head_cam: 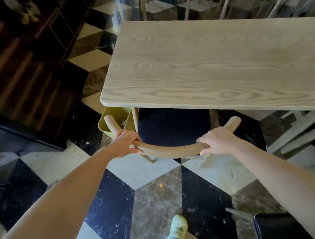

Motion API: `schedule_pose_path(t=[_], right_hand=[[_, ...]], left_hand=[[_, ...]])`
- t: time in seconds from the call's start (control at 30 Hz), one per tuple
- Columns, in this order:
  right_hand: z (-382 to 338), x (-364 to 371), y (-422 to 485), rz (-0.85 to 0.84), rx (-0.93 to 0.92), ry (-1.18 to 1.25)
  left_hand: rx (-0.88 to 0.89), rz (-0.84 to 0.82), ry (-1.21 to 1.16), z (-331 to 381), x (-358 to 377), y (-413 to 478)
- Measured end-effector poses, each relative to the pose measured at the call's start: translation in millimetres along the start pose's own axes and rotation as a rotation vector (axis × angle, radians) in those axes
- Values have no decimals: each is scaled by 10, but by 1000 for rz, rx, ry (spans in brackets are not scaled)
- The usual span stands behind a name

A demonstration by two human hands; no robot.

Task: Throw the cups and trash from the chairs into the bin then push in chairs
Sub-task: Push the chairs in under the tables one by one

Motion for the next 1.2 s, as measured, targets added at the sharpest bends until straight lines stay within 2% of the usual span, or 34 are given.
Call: schedule_pose_path(t=[0.2, 0.53, 0.77, 1.03, 1.2], right_hand=[[37, 59, -1, 15, -40, -17], [204, 248, -97, 71, 20, 39], [146, 470, -93, 90, 6, 52], [121, 430, -127, 80, 31, 51], [82, 454, -175, 158, 23, 20]], left_hand=[[-8, 2, 6, 65, -25, -6], [-60, -65, 8, 354, -50, 53], [-42, -109, 157, 453, -144, 26], [-36, -98, 150, 493, -157, 21], [-9, -40, 171, 478, -150, 4]])
Point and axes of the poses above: each hand's wrist, its own y-axis towards the middle knuckle, its own x-axis out of the palm, z = x × y, the point moved 5 cm from there along y, towards the middle knuckle, and after that the axes turned 3 degrees about y, right-handed, at the moved point
